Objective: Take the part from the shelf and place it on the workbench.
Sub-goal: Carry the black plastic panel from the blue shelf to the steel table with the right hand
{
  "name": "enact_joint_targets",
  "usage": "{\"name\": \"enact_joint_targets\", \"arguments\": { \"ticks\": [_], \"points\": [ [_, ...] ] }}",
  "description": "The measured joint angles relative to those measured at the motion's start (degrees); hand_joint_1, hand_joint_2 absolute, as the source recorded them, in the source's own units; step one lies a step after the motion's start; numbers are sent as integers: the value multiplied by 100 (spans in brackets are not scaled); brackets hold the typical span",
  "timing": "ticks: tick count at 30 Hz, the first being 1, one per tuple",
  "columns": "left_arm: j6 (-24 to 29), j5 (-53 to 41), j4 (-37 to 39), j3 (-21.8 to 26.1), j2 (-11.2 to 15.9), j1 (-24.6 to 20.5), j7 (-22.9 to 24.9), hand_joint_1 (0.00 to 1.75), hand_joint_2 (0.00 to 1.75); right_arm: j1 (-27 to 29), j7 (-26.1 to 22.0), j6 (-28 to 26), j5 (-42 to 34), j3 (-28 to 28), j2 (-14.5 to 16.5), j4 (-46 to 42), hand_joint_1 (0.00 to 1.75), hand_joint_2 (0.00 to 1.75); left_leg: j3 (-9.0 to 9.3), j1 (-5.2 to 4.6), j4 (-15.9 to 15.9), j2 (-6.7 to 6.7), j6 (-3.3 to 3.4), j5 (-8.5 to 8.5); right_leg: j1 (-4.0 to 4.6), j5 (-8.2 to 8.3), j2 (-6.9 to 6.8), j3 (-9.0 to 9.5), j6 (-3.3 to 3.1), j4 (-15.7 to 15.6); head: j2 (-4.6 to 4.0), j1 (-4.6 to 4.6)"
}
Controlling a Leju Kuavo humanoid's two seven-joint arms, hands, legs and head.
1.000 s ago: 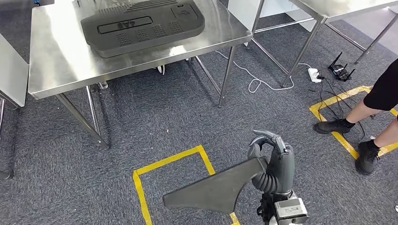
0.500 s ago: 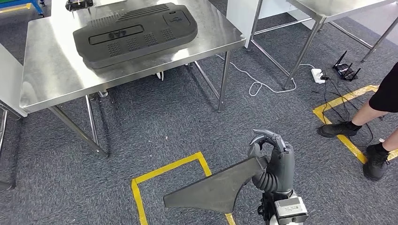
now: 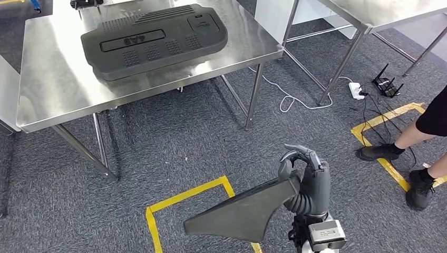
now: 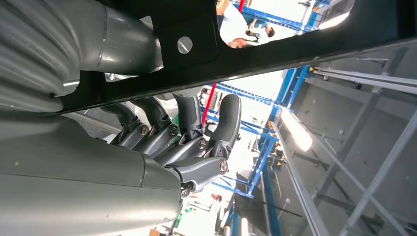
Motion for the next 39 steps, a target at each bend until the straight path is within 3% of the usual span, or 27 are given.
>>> {"name": "enact_joint_targets", "arguments": {
  "ticks": [1, 3, 4, 5, 8, 10, 11, 13, 14, 15, 16, 18, 20, 23, 25, 26, 28, 29, 30, 31, 33, 34, 36, 39],
  "points": [
    [0, -2, 0, 0, -2, 2, 3, 0, 175, 0, 0, 0, -7, -1, -1, 1, 175, 175, 55, 11, 0, -10, -19, -41, -19, 178, -3, 25, 71, -210, 0, 1],
    [0, -6, 0, 1, -3, 3, 8, 0, 175, -5, 0, 1, -15, -1, -3, 3, 175, 175, 164, 17, 2, -29, -86, -139, -54, 621, -32, 287, 203, -980, -1, 13],
    [0, -9, 0, 3, -2, -1, 9, 0, 175, -10, 1, 2, -19, 0, -1, 5, 175, 175, 199, 6, 3, -38, -125, -188, -59, 764, -40, 418, 203, -1295, 0, 22],
    [0, -12, -1, 4, 2, -5, 10, 0, 175, -14, 1, 3, -21, 1, 2, 8, 175, 175, 219, -13, -4, -43, -159, -226, -58, 824, -45, 494, 162, -1471, 0, 25],
    [1, -21, -2, 7, 7, -12, 16, 0, 175, -25, 5, 7, -31, -1, 4, 10, 175, 175, 280, -18, -54, -32, -238, -286, -49, 784, -25, 555, -37, -1537, -1, 10],
    [1, -33, -4, 8, 7, -13, 22, 0, 175, -33, 7, 10, -29, -3, 10, 8, 175, 175, 222, 3, 175, 3, -279, -406, -67, 737, -18, 635, -139, -1554, 1, -8],
    [2, -40, -4, 8, 7, -13, 25, 0, 175, -34, 7, 13, -27, -3, 15, 8, 175, 175, 83, 9, 476, 19, -288, -536, -70, 707, -20, 684, -189, -1559, 1, -19],
    [1, -55, -4, 10, 7, -10, 26, 0, 175, -34, 7, 19, -21, -3, 22, 10, 175, 175, -383, 7, 1275, 35, -291, -825, -39, 634, -29, 774, -269, -1559, 1, -23],
    [1, -58, -4, 10, 7, -4, 26, 0, 175, -33, 7, 21, -19, -2, 23, 11, 175, 175, -595, 8, 1564, 35, -290, -868, -23, 596, -26, 824, -289, -1558, 1, -22],
    [1, -62, -4, 11, 7, 2, 26, 0, 175, -33, 7, 22, -18, -2, 23, 12, 175, 175, -721, 8, 1657, 35, -282, -787, -12, 555, -17, 881, -298, -1558, 1, -21],
    [1, -63, -4, 11, 7, 7, 26, 0, 175, -32, 7, 23, -19, -2, 24, 12, 175, 175, -731, 7, 1513, 35, -269, -577, -7, 508, -3, 951, -291, -1557, 1, -23],
    [2, -63, -4, 13, 9, 12, 27, 0, 175, -32, 7, 24, -18, -3, 30, 12, 175, 175, -519, 4, 808, 34, -226, -18, 0, 403, 18, 1092, -259, -1558, 1, -24],
    [3, -63, -2, 19, 10, 7, 29, 0, 175, -33, 7, 23, -19, -3, 35, 11, 175, 175, -312, -21, 259, 35, -192, 230, 30, 312, 31, 1156, -196, -1560, 1, -24],
    [5, -63, -2, 22, 8, -6, 31, 0, 175, -30, 9, 20, -17, -1, 42, 8, 175, 175, -253, -55, 121, 31, -130, 172, 36, 252, 29, 1176, -103, -1607, 0, -21],
    [7, -63, -2, 23, 7, -1, 27, 0, 175, -26, 7, 10, -16, -2, 43, 1, 175, 175, -192, -32, 65, 26, -64, 154, 37, 163, 13, 1116, -72, -1439, 0, -14],
    [7, -63, -2, 23, 6, 0, 25, 0, 175, -24, 5, 4, -17, -3, 43, -2, 175, 175, -156, -16, 44, 25, -34, 141, 39, 64, 6, 979, -76, -1180, 0, -6],
    [8, -62, -2, 26, 5, -3, 20, 0, 175, -11, 2, -5, -25, -6, 43, -3, 175, 175, -108, -13, 38, 24, 2, 88, 34, -166, 2, 495, -93, -408, 0, 3],
    [8, -62, -2, 27, 5, -3, 16, 0, 175, 0, 0, -8, -29, -8, 42, -3, 175, 175, -79, -13, 38, 20, 8, 56, 31, -217, 2, 257, -79, -97, 0, 6],
    [9, -61, -2, 29, 4, -1, 12, 0, 175, 11, 0, -10, -33, -11, 41, -3, 175, 175, -39, -12, 38, 14, 6, 20, 29, -171, 1, 108, -43, 22, 0, 5],
    [9, -61, -2, 31, 2, 2, 9, 0, 175, 18, -1, -12, -33, -17, 39, -3, 175, 175, 12, -9, 38, 6, -2, -21, 28, -25, 0, 76, 11, -91, 1, 7],
    [9, -61, -2, 32, -8, 4, 2, 0, 175, 26, -2, -15, -33, -27, 37, -3, 175, 175, 129, -3, 38, -14, -39, -114, 24, 448, -18, 294, 110, -842, 1, 13],
    [9, -61, -2, 33, -11, 3, -3, 0, 175, 28, -3, -15, -33, -30, 37, -4, 175, 175, 173, -15, 39, -25, -70, -167, 34, 637, -28, 434, 110, -1197, 1, 18],
    [10, -60, -3, 34, -9, -1, -12, 0, 175, 32, -4, -16, -34, -33, 38, -5, 175, 175, 224, -44, 22, -38, -131, -243, 55, 784, -39, 582, 16, -1521, 0, 22],
    [13, -58, -7, 35, -5, -5, -15, 0, 175, 36, -6, -17, -34, -38, 38, -8, 175, 175, 295, -43, 3, -22, -210, -307, 36, 739, -24, 655, -145, -1553, 1, 17]
  ]
}}
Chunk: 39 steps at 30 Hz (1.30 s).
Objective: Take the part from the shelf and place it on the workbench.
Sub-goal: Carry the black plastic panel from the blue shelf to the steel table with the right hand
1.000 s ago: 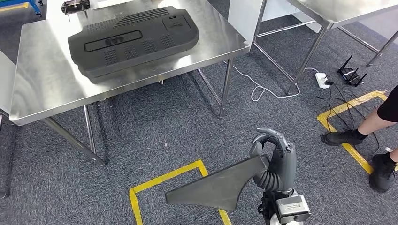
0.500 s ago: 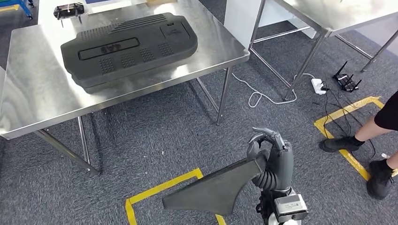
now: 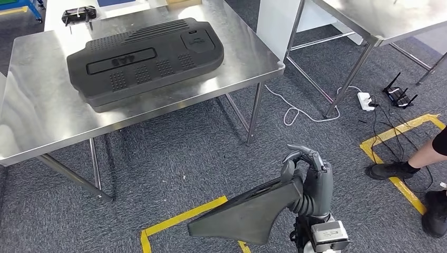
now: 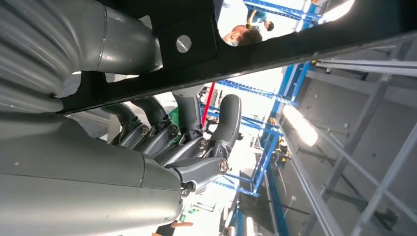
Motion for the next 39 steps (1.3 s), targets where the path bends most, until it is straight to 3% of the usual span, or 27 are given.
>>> {"name": "enact_joint_targets", "arguments": {
  "ticks": [2, 5, 6, 7, 9, 11, 13, 16, 18, 20, 21, 22, 23, 25, 27, 31, 33, 35, 36, 37, 39],
  "points": [
    [3, 0, -2, 0, 1, -1, -3, 0, 175, -1, -3, 0, 1, -3, 4, -2, 175, 175, -138, 8, 364, 29, -45, -172, -38, -45, -3, 95, -94, -27, 0, -12],
    [5, 2, -1, 1, 0, 8, -4, 0, 175, 1, -5, 0, 0, -6, 9, 1, 175, 175, -787, 10, 1441, 51, -70, -514, -16, -144, -8, 223, -194, -29, 1, -14],
    [5, 3, 0, 1, 0, 14, -4, 0, 175, 3, -5, 0, 0, -7, 9, 2, 175, 175, -948, 9, 1599, 52, -68, -467, -8, -181, 2, 271, -203, -29, 0, -14],
    [5, 4, 1, 2, 0, 19, -3, 0, 175, 5, -6, 0, 0, -7, 9, 2, 175, 175, -1006, 9, 1544, 52, -58, -303, -4, -222, 16, 330, -199, -29, -1, -15],
    [7, 4, 1, 3, 3, 25, -3, 0, 175, 6, -7, 0, 0, -8, 10, 2, 175, 175, -839, 5, 888, 54, -11, 237, 0, -314, 41, 456, -174, -31, -1, -16],
    [9, 4, 1, 10, 7, 22, -1, 0, 175, 5, -8, 0, 0, -9, 12, 2, 175, 175, -607, -21, 280, 55, 39, 518, 26, -404, 53, 521, -116, -30, -1, -11],
    [12, 4, 1, 19, 7, 15, 1, 0, 175, 3, -10, 0, 0, -8, 14, 2, 175, 175, -535, -62, 117, 52, 73, 484, 33, -456, 56, 529, -47, -51, -2, -8],
    [20, 3, 1, 23, 0, 17, 3, 0, 175, 1, -14, -7, 14, -7, 15, -5, 175, 175, -456, -41, 25, 42, 153, 474, 26, -537, 45, 532, 23, 41, -1, -4],
    [78, -2, 1, 24, -2, 14, 17, 0, 175, 1, -17, -28, 44, -7, 13, -8, 175, 175, -387, -8, -17, 42, 207, 466, 15, -737, 35, 247, 21, 561, -1, 14],
    [172, -8, 1, 24, -7, 6, 37, 0, 175, 11, -18, -56, 87, -6, 11, -5, 175, 175, -362, -3, -18, 39, 231, 429, 0, -952, 34, -249, 29, 1295, 1, 20],
    [207, -10, 1, 24, -9, 6, 44, 0, 175, 20, -18, -70, 111, -6, 8, -2, 175, 175, -345, -2, -18, 35, 232, 406, -10, -967, 33, -442, 61, 1509, 0, 19],
    [227, -14, 1, 25, -11, 8, 44, 0, 175, 26, -18, -87, 135, -6, 3, 0, 175, 175, -320, 0, -18, 28, 225, 381, -20, -872, 31, -520, 117, 1493, 0, 19],
    [238, -17, 1, 25, -15, 10, 45, 0, 175, 30, -18, -103, 161, -6, -2, 2, 175, 175, -283, 4, -18, 19, 212, 352, -32, -682, 27, -476, 186, 1245, -1, 19],
    [249, -21, 1, 26, -28, 9, 45, 0, 175, 32, -17, -131, 203, -6, -11, 4, 175, 175, -212, -5, -14, -4, 160, 284, -45, -228, 12, -184, 280, 441, -1, 23],
    [252, -23, 1, 27, -36, 5, 46, 0, 175, 32, -15, -150, 229, -7, -16, 8, 175, 175, -176, -30, -16, -25, 97, 232, -30, -3, 5, 6, 211, 8, -1, 21],
    [254, -31, 1, 26, -38, 6, 47, 0, 175, 31, -11, -174, 256, -8, -25, 7, 175, 175, -154, -19, 33, -9, -12, 141, -39, 16, -1, 70, -4, -50, 1, 15],
    [254, -31, 1, 27, -38, 7, 47, 0, 175, 32, -11, -177, 263, -8, -25, 7, 175, 175, -361, -6, 524, 27, -57, -134, -58, -5, -18, 118, -76, -65, 0, -1],
    [254, -31, 1, 29, -38, 11, 48, 0, 175, 33, -11, -179, 266, -8, -25, 10, 175, 175, -766, -2, 1307, 41, -79, -462, -41, -31, -34, 147, -115, -65, 0, -7],
    [254, -31, 2, 30, -38, 16, 48, 0, 175, 33, -11, -179, 269, -8, -26, 12, 175, 175, -922, -2, 1564, 42, -81, -514, -31, -40, -38, 159, -126, -64, 0, -6],
    [254, -31, 2, 31, -38, 20, 49, 0, 175, 33, -11, -180, 274, -8, -26, 15, 175, 175, -977, -2, 1604, 46, -75, -444, -24, -47, -39, 172, -134, -64, 0, -8],
    [254, -31, 2, 32, -38, 23, 52, 0, 175, 33, -10, -182, 295, -8, -26, 19, 175, 175, -748, -3, 1024, 81, -41, -24, -18, -68, -40, 216, -135, -63, 0, -8]
  ]
}}
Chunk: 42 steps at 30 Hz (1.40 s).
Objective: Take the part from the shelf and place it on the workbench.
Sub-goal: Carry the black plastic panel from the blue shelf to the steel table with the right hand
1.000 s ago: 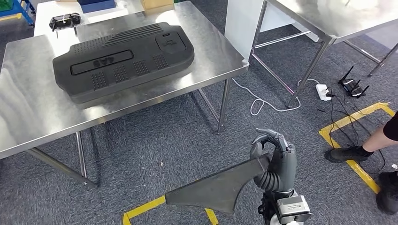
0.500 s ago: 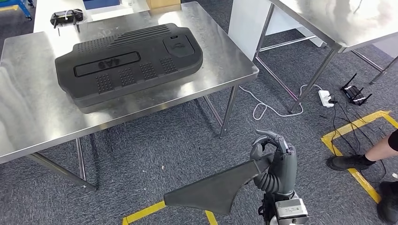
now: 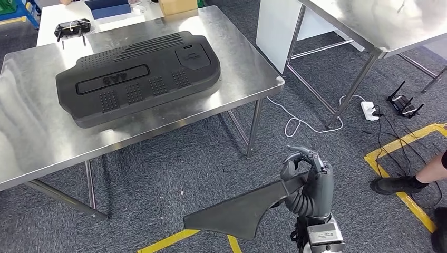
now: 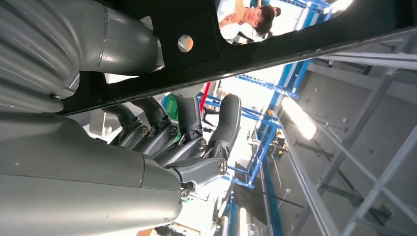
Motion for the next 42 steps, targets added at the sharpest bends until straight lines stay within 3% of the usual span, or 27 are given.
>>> {"name": "enact_joint_targets", "arguments": {
  "ticks": [2, 3, 7, 9, 11, 12, 13, 14, 16, 17, 19, 21, 23, 26, 27, 28, 29, 32, 34, 36, 38, 40, 42],
  "points": [
    [0, 0, -1, 2, 1, -8, 2, 0, 175, -1, 4, -6, 25, 0, -1, 1, 175, 175, 334, -19, -741, 85, 49, 323, 32, -29, -5, 37, 30, 8, -1, 1],
    [0, 0, -1, 3, 0, -15, 2, 0, 175, -1, 7, -10, 33, 0, -1, 1, 175, 175, 414, -34, -932, 106, 73, 376, 49, -37, -14, 41, 50, 9, -1, 2],
    [2, 0, -1, 5, -7, -25, 3, 0, 175, -4, 14, -18, 50, 2, -4, 0, 175, 175, 435, -48, -1061, 24, 204, 424, 55, -84, -71, 2, 157, 46, 0, 6],
    [10, -3, -1, 7, -10, -28, 2, 0, 175, -8, 14, -23, 61, 2, -10, -1, 175, 175, 449, -14, -1101, -24, 267, 463, 48, -295, -46, -202, 163, 462, 0, 30],
    [13, -10, -1, 7, -12, -29, 2, 0, 175, -7, 14, -29, 70, 4, -15, 3, 175, 175, 432, -12, -1102, -79, 285, 471, 27, -600, -12, -580, 155, 1239, 1, 48],
    [12, -16, -1, 7, -14, -25, 2, 0, 175, -4, 14, -32, 71, 4, -17, 8, 175, 175, 426, -12, -1101, -106, 286, 470, 18, -688, -6, -737, 174, 1537, 0, 48],
    [11, -22, -1, 7, -14, -22, 2, 0, 175, -2, 15, -33, 75, 4, -19, 11, 175, 175, 424, -10, -1100, -137, 285, 470, 10, -684, -2, -794, 214, 1628, 0, 49],
    [11, -29, -1, 7, -14, -19, 2, 0, 175, -3, 15, -35, 79, 4, -21, 15, 175, 175, 429, -8, -1099, -171, 283, 469, 2, -590, 1, -725, 268, 1470, -1, 50],
    [11, -40, -1, 7, -16, -19, 2, 0, 175, -6, 17, -37, 92, 5, -26, 16, 175, 175, 442, -3, -1097, -246, 265, 463, -23, -266, 59, -331, 364, 647, 0, 54],
    [11, -42, -1, 7, -17, -20, 1, 0, 175, -7, 20, -38, 97, 6, -27, 17, 175, 175, 444, -14, -1093, -280, 242, 455, -25, -139, 91, -139, 369, 273, 0, 54],
    [13, -48, -1, 7, -15, -16, 0, 0, 175, -8, 27, -40, 104, 7, -28, 18, 175, 175, 434, -35, -1099, -319, 181, 452, -10, -39, 129, 30, 305, -57, 1, 52],
    [13, -55, -1, 8, -13, -7, -1, 0, 175, -10, 34, -44, 108, 7, -33, 19, 175, 175, 428, -27, -1112, -330, 113, 456, -3, -15, 94, 39, 215, -67, 1, 50],
    [13, -66, -1, 8, -10, -2, -1, 0, 175, -11, 43, -49, 115, 8, -36, 19, 175, 175, 367, -16, -947, -233, 54, 340, -32, -5, 50, 65, 130, -96, 0, 38],
    [11, -76, -1, 7, -8, -3, 0, 0, 175, -3, 59, -56, 119, 9, -38, 19, 175, 175, -107, -2, 60, -69, -3, -176, -36, -30, -41, 107, 36, -107, -1, 13],
    [11, -76, -1, 7, -8, -1, 1, 0, 175, -1, 63, -56, 119, 10, -39, 21, 175, 175, -285, 4, 397, -54, -16, -288, -30, -38, -72, 117, 27, -106, -1, 15],
    [10, -77, 0, 7, -8, 3, 1, 0, 175, -1, 67, -57, 119, 10, -39, 24, 175, 175, -381, 9, 557, -42, -25, -288, -28, -46, -101, 129, 20, -104, -1, 14],
    [10, -78, 1, 8, -7, 6, 2, 0, 175, -1, 70, -57, 119, 11, -39, 27, 175, 175, -364, 16, 488, -25, -30, -171, -28, -57, -127, 147, 19, -103, -2, 13],
    [10, -79, 1, 8, -2, 6, 2, 0, 175, -1, 74, -57, 119, 11, -40, 34, 175, 175, 164, 24, -614, 143, -21, 399, -9, -121, -192, 219, 77, -84, 0, 8],
    [11, -79, 1, 7, -4, -3, 3, 0, 175, -1, 73, -58, 119, 11, -41, 34, 175, 175, 339, -1, -1000, 205, 24, 495, 32, -152, -234, 236, 138, -77, 1, 12],
    [13, -79, 1, 8, -5, -8, 4, 0, 175, -2, 73, -58, 119, 13, -42, 33, 175, 175, 322, -23, -1027, 124, 103, 497, 37, -155, -287, 240, 195, -96, 0, 18],
    [14, -79, 1, 9, -5, -8, 4, 0, 175, -3, 72, -59, 119, 13, -44, 32, 175, 175, 325, -13, -1059, 51, 185, 525, 18, -238, -218, 183, 238, 20, 0, 23],
    [15, -79, 1, 9, -5, -15, 4, 0, 175, -2, 70, -61, 118, 13, -47, 33, 175, 175, 320, 4, -1078, -20, 247, 544, 6, -498, -70, -88, 213, 565, 0, 35],
    [15, -79, 1, 9, -5, -21, 4, 0, 175, 3, 70, -62, 117, 13, -49, 35, 175, 175, 299, 1, -1077, -100, 276, 548, 5, -790, -8, -512, 181, 1374, -1, 38]
  ]
}}
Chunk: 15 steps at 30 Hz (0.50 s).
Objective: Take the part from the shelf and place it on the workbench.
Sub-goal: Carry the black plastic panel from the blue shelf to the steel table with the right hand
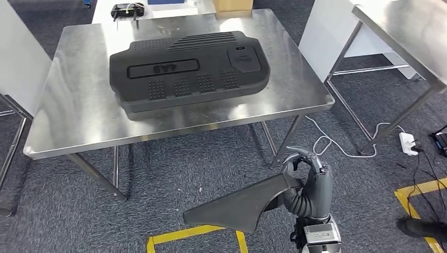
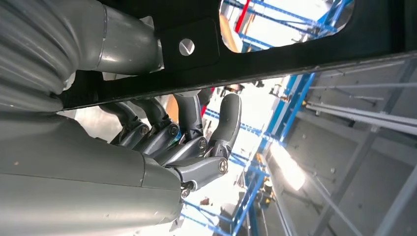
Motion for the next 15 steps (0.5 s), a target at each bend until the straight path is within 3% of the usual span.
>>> {"name": "enact_joint_targets", "arguments": {
  "ticks": [1, 2, 3, 4, 6, 8, 10, 12, 13, 15],
  "points": [
    [0, 0, 0, 1, 0, 1, 0, 0, 175, 2, 1, -1, -1, 0, -1, 3, 175, 175, -5, -2, 1, -42, 4, 1, 0, -60, 9, -151, 12, 260, 1, -2],
    [0, 0, 0, 1, 0, 3, 0, 0, 175, 2, 1, -1, -1, 0, -2, 8, 175, 175, -5, -4, 1, -84, 5, 1, -2, -27, 12, -197, 44, 303, 1, -2],
    [0, 0, 0, 2, -1, 4, 0, 0, 175, 2, 1, -1, -1, 0, -6, 12, 175, 175, 0, -4, 2, -129, 4, 1, -5, 94, 16, -122, 92, 106, 0, -1],
    [0, 0, 0, 2, -3, 5, 0, 0, 175, 0, 1, -1, 0, 0, -10, 15, 175, 175, 9, -3, 2, -174, 1, 2, -9, 269, 37, 56, 139, -283, 0, 0],
    [0, 0, 0, 2, -6, 5, -1, 0, 175, -1, -1, -2, 1, 1, -16, 16, 175, 175, 16, -21, 8, -255, -27, -1, -12, 571, 135, 450, 168, -1110, -1, -1],
    [0, 0, 0, 2, -6, 9, -1, 0, 175, 3, -2, -3, 3, 1, -18, 16, 175, 175, 6, -43, 7, -304, -84, 6, 5, 678, 188, 614, 109, -1437, 0, -6],
    [0, 0, 0, 3, -2, 21, 0, 0, 175, 7, -2, -4, 4, 1, -20, 16, 175, 175, -2, -38, -2, -318, -148, 15, 0, 712, 138, 626, 33, -1451, 0, -8],
    [1, 1, 0, 3, 3, 30, 0, 0, 175, 8, -3, -5, 8, 0, -20, 15, 175, 175, -27, -35, 71, -220, -196, -45, -35, 737, 89, 645, -30, -1479, 1, -16],
    [1, 1, 0, 3, 4, 29, 0, 0, 175, 11, -4, -8, 11, 0, -19, 14, 175, 175, -87, -35, 218, -132, -215, -146, -53, 739, 64, 657, -66, -1490, 1, -29],
    [5, 1, 0, 3, 4, 25, 0, 0, 175, 23, -4, -12, 18, 0, -20, 14, 175, 175, -357, -28, 807, -6, -250, -467, -41, 723, 7, 669, -114, -1489, 1, -44]
  ]
}}
